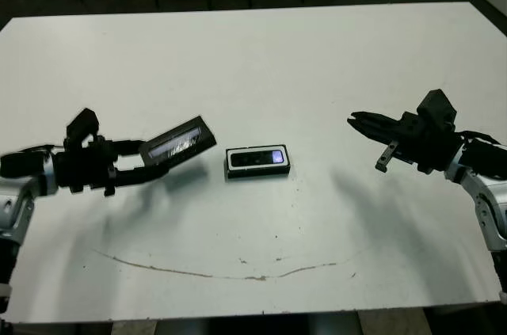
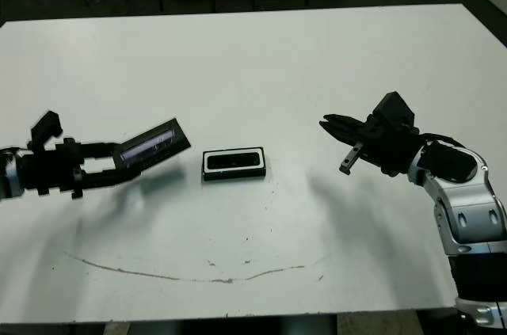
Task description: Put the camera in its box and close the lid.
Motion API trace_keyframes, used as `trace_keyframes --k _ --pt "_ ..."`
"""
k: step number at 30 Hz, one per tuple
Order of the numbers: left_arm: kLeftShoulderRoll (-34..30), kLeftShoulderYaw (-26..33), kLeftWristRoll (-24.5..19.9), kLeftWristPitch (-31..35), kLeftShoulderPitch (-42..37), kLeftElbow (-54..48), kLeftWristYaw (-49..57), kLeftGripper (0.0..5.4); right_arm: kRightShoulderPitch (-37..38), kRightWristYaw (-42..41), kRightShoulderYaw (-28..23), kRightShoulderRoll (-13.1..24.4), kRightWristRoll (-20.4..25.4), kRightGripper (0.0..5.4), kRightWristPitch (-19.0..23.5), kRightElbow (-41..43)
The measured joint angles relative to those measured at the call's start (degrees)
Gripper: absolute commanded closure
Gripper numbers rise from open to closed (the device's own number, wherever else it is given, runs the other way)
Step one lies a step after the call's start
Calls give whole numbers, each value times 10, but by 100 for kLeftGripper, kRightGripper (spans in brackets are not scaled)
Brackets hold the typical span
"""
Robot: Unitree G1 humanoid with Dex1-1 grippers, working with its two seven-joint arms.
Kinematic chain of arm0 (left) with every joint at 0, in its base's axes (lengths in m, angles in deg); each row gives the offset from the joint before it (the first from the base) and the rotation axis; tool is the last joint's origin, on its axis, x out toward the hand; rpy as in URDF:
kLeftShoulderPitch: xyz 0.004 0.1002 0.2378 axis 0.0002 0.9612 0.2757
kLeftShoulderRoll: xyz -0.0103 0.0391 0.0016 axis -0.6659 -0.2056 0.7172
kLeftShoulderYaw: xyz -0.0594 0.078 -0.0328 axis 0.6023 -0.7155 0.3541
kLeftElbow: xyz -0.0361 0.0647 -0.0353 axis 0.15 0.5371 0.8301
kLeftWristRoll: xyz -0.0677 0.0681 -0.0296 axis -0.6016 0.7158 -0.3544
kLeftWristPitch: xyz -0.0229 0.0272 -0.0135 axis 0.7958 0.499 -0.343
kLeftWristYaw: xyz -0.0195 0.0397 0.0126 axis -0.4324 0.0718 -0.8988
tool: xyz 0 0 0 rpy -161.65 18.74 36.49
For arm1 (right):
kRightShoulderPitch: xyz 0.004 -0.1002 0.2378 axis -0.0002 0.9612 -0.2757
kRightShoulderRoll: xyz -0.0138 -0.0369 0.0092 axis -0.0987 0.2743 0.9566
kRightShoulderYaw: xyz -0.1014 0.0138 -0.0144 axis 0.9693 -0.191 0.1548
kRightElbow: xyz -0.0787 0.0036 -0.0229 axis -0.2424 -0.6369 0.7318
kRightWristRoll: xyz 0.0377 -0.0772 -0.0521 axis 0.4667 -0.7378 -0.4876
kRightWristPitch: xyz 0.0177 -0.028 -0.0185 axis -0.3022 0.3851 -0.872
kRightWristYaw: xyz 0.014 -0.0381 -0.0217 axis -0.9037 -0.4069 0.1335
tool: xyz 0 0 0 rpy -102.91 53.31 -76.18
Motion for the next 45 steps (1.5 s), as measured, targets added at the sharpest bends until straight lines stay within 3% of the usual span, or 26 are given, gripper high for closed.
trace_keyframes --k 7,15,24,45 --pt "21 -36 9 -4 -76 39 -4 281 4 1 1 -6 2 540 1 -3" --pt "61 -106 63 -52 -164 171 -35 281 12 -2 -3 -9 14 540 -4 -13" --pt "109 -140 103 -69 -226 265 -56 281 13 -8 -3 -9 15 540 -21 -20" --pt "141 -173 144 -74 -265 332 -124 281 14 -10 -5 -9 23 540 -15 -12"
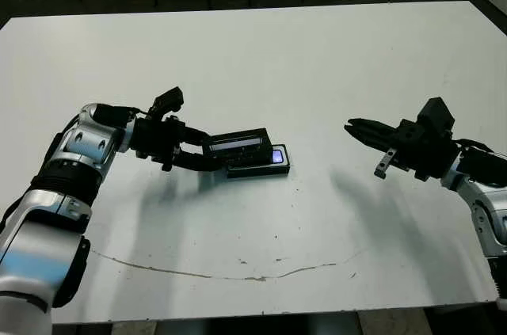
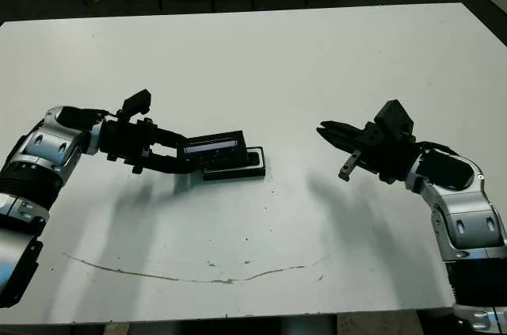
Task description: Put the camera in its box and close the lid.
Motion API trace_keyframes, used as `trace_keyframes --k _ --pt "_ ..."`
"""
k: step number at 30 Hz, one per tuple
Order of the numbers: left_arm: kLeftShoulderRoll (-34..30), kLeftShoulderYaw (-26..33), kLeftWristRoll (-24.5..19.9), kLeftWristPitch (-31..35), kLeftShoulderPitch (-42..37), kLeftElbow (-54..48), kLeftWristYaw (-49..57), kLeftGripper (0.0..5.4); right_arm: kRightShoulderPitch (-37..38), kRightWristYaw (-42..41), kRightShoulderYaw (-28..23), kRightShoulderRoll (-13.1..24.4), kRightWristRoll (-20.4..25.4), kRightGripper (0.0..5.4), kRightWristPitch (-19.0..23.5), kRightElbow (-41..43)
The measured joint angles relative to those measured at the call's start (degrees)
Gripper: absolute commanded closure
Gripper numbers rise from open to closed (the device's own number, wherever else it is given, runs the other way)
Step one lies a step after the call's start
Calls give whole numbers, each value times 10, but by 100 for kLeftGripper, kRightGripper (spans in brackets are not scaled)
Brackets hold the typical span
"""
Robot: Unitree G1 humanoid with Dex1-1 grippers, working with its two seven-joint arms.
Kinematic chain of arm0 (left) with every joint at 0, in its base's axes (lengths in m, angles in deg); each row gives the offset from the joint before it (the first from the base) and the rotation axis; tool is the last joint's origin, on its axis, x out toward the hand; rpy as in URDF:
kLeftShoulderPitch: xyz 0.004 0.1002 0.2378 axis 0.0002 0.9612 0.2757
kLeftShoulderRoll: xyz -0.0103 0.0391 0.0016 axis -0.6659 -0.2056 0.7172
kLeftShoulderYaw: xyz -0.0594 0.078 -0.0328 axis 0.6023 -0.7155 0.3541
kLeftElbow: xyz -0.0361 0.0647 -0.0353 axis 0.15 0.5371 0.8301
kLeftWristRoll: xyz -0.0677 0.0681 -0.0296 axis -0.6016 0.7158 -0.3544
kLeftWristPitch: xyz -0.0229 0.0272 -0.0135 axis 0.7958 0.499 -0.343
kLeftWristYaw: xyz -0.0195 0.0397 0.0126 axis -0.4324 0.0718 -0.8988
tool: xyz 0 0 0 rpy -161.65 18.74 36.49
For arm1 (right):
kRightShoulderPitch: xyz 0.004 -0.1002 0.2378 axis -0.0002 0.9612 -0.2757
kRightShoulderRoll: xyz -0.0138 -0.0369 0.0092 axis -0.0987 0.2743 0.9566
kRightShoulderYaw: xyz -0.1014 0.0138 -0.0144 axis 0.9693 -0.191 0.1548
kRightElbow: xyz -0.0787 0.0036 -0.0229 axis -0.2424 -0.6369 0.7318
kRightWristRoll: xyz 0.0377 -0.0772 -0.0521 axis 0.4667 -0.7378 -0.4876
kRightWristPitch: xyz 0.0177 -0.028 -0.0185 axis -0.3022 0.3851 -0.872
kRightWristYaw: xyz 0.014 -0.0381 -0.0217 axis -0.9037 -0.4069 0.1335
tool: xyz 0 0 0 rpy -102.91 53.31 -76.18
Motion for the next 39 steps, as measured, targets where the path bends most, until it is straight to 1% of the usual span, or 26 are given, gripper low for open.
trace_keyframes --k 10,19,25,35,39 --pt "18 -24 35 -10 -21 30 2 281 0 -2 0 0 1 540 2 -1" --pt "34 -32 42 -21 -22 45 1 281 0 -5 -6 0 10 540 7 -3" --pt "33 -38 44 -23 -21 29 0 281 0 -6 -6 0 9 540 5 -11" --pt "28 -45 48 0 -15 -3 0 281 -1 -12 -4 0 2 540 -4 -25" --pt "29 -48 55 -5 -14 -7 7 281 -1 -11 -4 0 1 540 -4 -24"
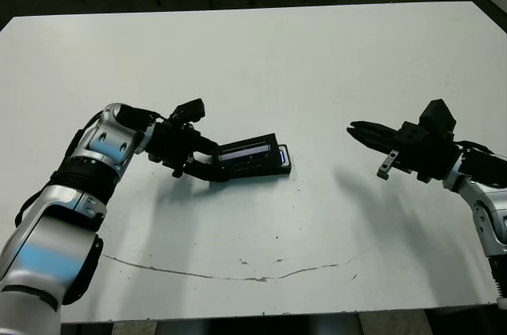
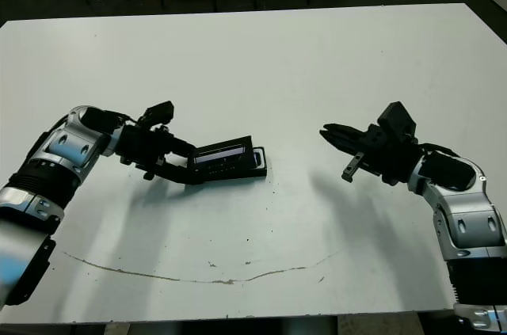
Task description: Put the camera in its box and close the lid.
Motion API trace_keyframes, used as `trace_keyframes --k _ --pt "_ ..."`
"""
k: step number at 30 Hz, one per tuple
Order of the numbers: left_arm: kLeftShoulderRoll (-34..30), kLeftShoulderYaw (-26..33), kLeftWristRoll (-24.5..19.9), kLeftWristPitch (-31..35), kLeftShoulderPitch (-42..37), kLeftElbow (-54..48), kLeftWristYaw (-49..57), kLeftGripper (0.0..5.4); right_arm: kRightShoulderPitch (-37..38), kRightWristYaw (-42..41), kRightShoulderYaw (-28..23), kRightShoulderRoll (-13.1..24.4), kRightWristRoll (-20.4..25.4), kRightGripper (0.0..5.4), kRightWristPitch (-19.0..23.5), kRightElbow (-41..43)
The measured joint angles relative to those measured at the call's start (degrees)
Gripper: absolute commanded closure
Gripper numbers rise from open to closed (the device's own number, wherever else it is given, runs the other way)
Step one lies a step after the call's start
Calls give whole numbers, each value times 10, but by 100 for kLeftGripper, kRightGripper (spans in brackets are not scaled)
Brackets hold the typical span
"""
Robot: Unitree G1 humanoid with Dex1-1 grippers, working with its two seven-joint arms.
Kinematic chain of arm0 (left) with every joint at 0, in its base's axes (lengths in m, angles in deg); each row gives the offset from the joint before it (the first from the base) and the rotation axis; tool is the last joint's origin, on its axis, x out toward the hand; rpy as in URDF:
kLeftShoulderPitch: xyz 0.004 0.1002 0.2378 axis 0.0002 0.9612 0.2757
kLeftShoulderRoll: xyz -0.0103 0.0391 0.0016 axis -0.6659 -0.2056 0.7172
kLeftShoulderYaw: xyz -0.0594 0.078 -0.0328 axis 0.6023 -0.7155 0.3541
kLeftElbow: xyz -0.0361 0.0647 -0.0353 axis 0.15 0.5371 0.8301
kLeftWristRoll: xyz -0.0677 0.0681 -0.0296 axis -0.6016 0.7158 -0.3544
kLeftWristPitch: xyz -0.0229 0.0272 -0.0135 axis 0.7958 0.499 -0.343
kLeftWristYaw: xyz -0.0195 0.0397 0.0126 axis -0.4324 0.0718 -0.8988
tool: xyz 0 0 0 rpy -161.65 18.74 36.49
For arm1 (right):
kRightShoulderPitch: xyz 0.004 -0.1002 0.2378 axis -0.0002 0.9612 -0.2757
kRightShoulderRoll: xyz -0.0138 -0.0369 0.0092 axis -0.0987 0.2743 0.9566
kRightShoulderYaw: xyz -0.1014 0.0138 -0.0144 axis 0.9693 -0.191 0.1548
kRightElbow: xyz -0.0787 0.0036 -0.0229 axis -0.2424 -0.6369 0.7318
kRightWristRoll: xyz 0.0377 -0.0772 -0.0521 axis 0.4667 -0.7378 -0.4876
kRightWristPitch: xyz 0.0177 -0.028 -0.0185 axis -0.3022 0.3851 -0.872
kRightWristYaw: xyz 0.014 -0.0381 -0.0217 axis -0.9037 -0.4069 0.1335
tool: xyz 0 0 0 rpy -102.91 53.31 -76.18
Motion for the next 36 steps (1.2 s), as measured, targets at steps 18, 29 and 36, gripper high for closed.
trace_keyframes --k 18,29,36 --pt "63 -62 67 -59 -56 74 67 281 4 -10 -5 0 15 540 2 3" --pt "66 -79 80 -54 -72 73 54 281 6 -10 -5 0 15 540 6 5" --pt "59 -87 90 -50 -72 49 47 281 6 -10 -4 -1 15 540 10 5"
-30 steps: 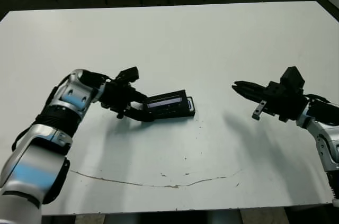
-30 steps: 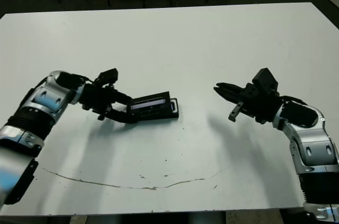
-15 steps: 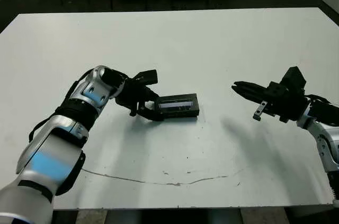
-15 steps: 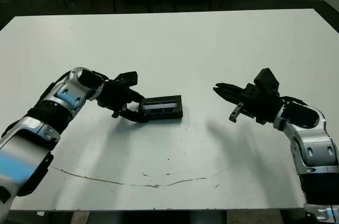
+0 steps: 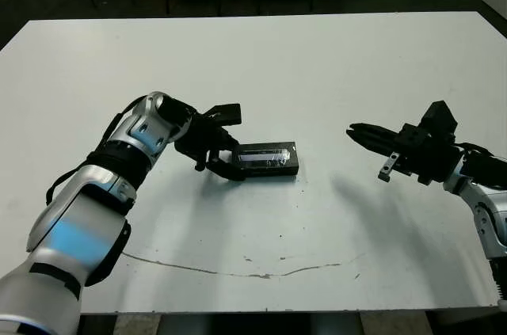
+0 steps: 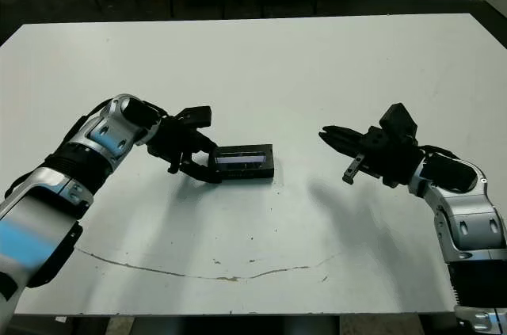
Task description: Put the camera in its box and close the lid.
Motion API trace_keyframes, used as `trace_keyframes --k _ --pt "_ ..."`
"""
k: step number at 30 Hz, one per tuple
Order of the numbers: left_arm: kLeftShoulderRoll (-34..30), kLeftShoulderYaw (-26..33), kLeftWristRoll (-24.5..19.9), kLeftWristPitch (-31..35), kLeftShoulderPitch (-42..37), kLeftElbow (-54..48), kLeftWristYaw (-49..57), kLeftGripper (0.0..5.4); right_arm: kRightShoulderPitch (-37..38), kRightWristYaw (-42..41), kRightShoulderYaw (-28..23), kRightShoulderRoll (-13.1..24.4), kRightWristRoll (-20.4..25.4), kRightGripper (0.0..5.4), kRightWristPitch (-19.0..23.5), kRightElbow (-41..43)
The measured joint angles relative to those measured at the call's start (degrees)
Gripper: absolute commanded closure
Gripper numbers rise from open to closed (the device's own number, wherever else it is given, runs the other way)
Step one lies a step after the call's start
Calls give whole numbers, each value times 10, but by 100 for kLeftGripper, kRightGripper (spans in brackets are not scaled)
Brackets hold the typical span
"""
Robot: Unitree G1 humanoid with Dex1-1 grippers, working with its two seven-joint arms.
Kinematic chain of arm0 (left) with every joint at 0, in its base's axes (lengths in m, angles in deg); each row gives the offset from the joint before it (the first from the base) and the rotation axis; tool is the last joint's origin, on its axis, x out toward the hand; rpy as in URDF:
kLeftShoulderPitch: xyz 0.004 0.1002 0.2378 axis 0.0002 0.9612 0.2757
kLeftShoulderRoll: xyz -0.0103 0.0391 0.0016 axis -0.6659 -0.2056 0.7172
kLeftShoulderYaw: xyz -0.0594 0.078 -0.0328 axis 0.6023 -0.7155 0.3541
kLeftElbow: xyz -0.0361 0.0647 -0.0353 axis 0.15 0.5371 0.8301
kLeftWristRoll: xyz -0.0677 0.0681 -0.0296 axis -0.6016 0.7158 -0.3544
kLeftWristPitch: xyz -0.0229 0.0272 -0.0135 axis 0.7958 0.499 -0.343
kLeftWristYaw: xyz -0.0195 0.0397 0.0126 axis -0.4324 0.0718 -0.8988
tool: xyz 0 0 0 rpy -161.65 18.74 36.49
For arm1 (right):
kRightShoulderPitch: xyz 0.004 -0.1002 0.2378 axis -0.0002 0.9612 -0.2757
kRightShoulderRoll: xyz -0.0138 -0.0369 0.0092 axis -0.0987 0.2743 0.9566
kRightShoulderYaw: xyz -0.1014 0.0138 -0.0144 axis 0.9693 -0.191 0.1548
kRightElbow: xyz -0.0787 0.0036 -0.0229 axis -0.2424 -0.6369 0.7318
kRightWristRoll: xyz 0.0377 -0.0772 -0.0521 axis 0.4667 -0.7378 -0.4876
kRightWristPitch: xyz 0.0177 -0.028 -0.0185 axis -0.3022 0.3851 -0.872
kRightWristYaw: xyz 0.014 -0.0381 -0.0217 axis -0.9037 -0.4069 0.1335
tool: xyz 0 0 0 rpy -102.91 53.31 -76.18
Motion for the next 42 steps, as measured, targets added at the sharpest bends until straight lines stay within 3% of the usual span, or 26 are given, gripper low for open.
trace_keyframes --k 16,21,25,35,38,42 --pt "-20 14 -3 -47 21 -16 21 4 0 2 5 0 -4 540 12 16" --pt "-34 29 -20 -48 47 -34 20 1 0 1 8 0 -7 540 9 16" --pt "-56 33 -30 -85 69 -53 20 1 0 2 10 0 -12 540 9 16" --pt "-150 82 -72 -105 148 -111 23 1 -3 2 11 -1 -14 540 9 12" --pt "-173 123 -92 -72 188 -141 53 1 -4 6 13 -1 -20 540 9 10" --pt "-178 187 -114 16 262 -248 147 45 -9 8 14 -8 -20 540 -3 2"
